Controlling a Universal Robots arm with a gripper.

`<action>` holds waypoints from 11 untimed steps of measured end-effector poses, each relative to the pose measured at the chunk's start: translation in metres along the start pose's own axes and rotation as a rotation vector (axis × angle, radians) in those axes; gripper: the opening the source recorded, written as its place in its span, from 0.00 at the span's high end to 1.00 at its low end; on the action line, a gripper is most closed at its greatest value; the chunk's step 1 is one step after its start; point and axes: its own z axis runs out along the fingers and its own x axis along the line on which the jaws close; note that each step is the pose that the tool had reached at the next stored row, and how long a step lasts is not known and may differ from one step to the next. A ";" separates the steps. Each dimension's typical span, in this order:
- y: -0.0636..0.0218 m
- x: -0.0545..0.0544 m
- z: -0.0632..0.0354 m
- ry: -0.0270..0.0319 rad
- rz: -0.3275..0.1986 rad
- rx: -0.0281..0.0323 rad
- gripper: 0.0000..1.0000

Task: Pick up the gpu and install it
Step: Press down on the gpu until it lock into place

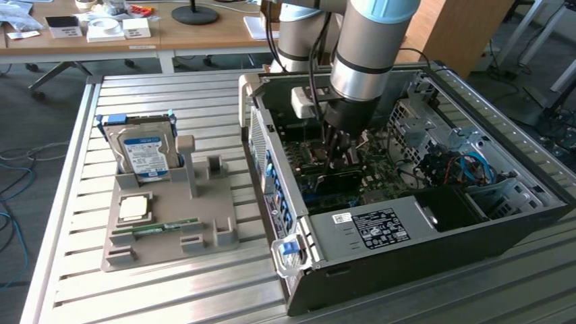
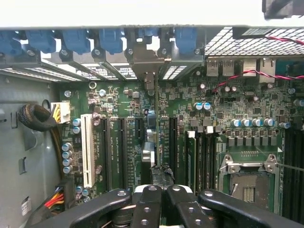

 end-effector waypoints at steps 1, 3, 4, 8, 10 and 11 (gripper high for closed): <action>0.0000 0.000 0.0001 -0.0002 0.000 0.0001 0.89; 0.0002 0.000 0.0004 -0.0007 0.000 0.0003 0.89; 0.0002 0.000 0.0004 -0.0008 0.000 0.0003 0.89; 0.0011 0.000 0.0007 -0.0008 0.000 0.0004 0.89; 0.0016 0.000 0.0008 -0.0009 0.000 0.0004 0.89; 0.0018 0.000 0.0009 -0.0009 0.000 0.0004 0.89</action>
